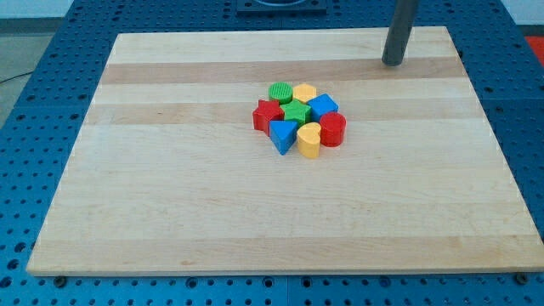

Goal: Push the red circle into group of blocks

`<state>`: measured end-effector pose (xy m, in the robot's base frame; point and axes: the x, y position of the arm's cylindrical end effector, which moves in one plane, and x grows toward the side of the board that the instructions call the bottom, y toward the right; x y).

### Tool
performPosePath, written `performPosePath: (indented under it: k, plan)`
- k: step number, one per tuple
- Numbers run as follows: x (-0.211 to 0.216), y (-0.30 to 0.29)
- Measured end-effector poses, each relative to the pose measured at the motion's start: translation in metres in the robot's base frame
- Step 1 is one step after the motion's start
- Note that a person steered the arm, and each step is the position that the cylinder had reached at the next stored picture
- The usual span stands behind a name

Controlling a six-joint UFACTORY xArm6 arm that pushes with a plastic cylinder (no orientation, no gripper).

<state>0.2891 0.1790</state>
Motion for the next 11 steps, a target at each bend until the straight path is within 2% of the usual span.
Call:
performPosePath:
  k: [1, 2, 4, 6, 8, 11]
  plan:
    - [0.052, 0.007]
    - [0.086, -0.022]
    - [0.126, -0.060]
    - [0.184, -0.074]
    - [0.195, -0.090]
    - [0.168, -0.091]
